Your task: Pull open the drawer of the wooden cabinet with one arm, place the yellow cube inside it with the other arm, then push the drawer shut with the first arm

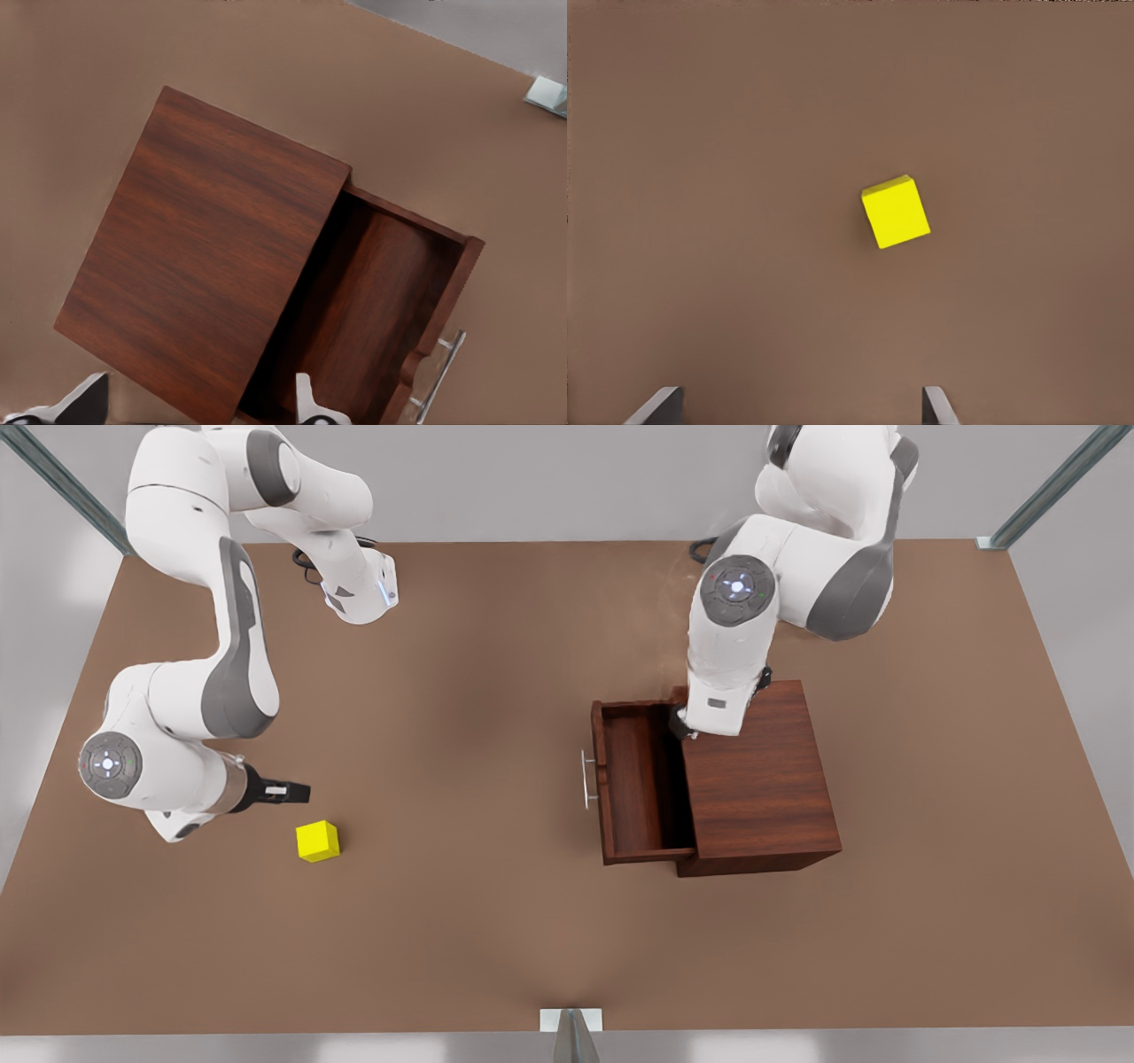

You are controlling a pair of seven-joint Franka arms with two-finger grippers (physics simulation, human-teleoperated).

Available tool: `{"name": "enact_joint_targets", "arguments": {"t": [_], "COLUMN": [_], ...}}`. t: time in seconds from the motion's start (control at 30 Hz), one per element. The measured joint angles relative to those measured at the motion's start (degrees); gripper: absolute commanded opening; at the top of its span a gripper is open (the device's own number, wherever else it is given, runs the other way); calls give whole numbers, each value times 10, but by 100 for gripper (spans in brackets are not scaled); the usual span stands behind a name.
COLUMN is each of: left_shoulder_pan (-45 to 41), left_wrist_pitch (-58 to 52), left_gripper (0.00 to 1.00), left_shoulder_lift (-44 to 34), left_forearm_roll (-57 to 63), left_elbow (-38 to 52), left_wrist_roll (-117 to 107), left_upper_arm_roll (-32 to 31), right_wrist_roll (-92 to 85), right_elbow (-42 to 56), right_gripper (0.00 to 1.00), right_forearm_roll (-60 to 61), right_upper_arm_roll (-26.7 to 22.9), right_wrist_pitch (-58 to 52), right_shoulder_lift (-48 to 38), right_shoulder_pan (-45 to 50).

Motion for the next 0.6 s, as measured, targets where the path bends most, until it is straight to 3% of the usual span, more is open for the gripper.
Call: {"name": "enact_joint_targets", "arguments": {"t": [0.03, 0.1, 0.17, 0.37, 0.47, 0.6], "left_shoulder_pan": [84, 205, 246, 95, 137, 149], "left_wrist_pitch": [28, 62, 85, 123, 131, 134], "left_gripper": [100, 100, 100, 100, 100, 100], "left_shoulder_lift": [-79, -94, -87, -48, -25, -22], "left_forearm_roll": [-29, -66, -87, -110, -114, -120], "left_elbow": [-133, -170, -168, -128, -94, -88], "left_wrist_roll": [33, 90, 140, 262, 318, 381], "left_upper_arm_roll": [8, 16, 25, 47, 62, 64], "right_wrist_roll": [14, 49, 88, 189, 228, 271], "right_elbow": [0, 0, 0, -37, -150, -229], "right_gripper": [100, 100, 100, 100, 100, 100], "right_forearm_roll": [1, 20, 34, 22, 27, 31], "right_upper_arm_roll": [-1, -4, -5, -2, -2, -2], "right_wrist_pitch": [8, 28, 52, 140, 217, 315], "right_shoulder_lift": [4, 18, 41, 84, 35, 10], "right_shoulder_pan": [4, -19, -32, -34, -41, -48]}}
